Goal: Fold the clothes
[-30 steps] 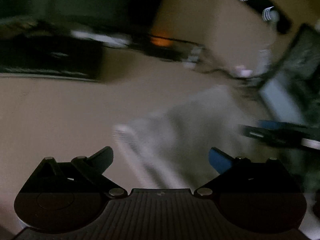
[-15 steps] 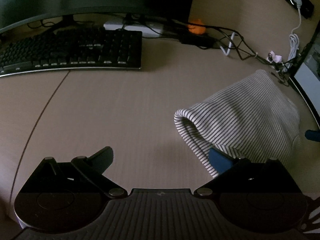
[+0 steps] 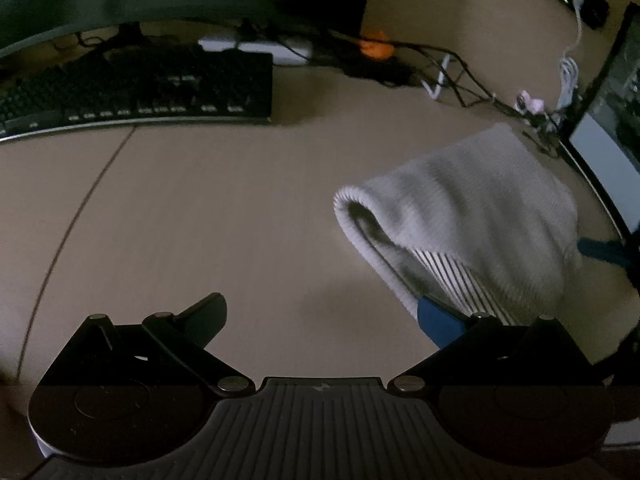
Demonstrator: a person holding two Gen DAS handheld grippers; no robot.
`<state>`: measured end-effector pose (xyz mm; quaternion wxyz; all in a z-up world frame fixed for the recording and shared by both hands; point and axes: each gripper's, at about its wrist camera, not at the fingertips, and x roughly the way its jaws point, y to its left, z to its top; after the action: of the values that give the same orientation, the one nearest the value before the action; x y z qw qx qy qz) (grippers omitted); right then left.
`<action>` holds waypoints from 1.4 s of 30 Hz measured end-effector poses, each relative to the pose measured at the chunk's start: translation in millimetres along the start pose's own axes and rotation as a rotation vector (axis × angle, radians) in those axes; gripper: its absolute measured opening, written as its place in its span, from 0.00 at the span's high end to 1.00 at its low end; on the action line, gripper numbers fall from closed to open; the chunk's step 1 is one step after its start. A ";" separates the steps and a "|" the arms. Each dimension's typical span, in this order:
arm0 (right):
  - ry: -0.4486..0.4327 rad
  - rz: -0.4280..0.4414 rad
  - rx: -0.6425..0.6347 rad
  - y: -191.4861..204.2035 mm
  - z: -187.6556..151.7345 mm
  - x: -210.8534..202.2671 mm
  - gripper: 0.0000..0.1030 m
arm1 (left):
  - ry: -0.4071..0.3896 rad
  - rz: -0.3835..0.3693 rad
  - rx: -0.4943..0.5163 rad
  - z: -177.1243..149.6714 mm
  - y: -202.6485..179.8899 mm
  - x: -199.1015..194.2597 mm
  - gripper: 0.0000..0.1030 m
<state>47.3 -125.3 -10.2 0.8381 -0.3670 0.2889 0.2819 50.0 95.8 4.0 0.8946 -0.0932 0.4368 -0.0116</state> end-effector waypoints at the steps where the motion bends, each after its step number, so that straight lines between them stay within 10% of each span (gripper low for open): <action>1: -0.004 -0.002 0.008 0.9 1.9 0.9 0.00 | 0.005 0.001 0.005 -1.7 -2.0 1.2 0.00; 7: -0.143 0.009 0.145 -9.1 40.0 -15.7 0.00 | 0.016 0.015 0.003 -3.6 -5.4 3.6 0.00; 16: -0.096 0.305 0.361 -40.0 28.0 -16.1 0.00 | 0.002 0.036 0.006 1.4 -7.9 0.5 0.00; 20: -0.026 0.211 0.435 -51.6 16.3 -2.9 0.00 | -0.002 0.032 0.004 2.7 -8.8 0.6 0.00; 24: -0.030 0.121 0.349 -43.4 2.7 -2.2 0.00 | -0.020 -0.002 -0.018 1.9 -9.7 -3.8 0.00; 30: -0.022 0.124 0.179 -28.5 -7.7 -11.8 0.37 | -0.018 -0.184 -0.137 -3.6 -6.7 -8.2 0.04; 33: -0.041 0.111 0.103 -19.0 -8.2 -16.3 0.38 | 0.012 -0.247 -0.159 -5.2 -11.6 -6.3 0.35; 42: -0.085 0.036 -0.165 10.5 -8.9 -1.8 0.37 | 0.094 -0.345 -0.081 -16.8 -38.3 8.4 0.43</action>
<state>36.4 -126.7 -18.7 0.8115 -0.4171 0.2355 0.3348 44.3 54.7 -5.8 0.8534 -0.2020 0.4559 -0.1517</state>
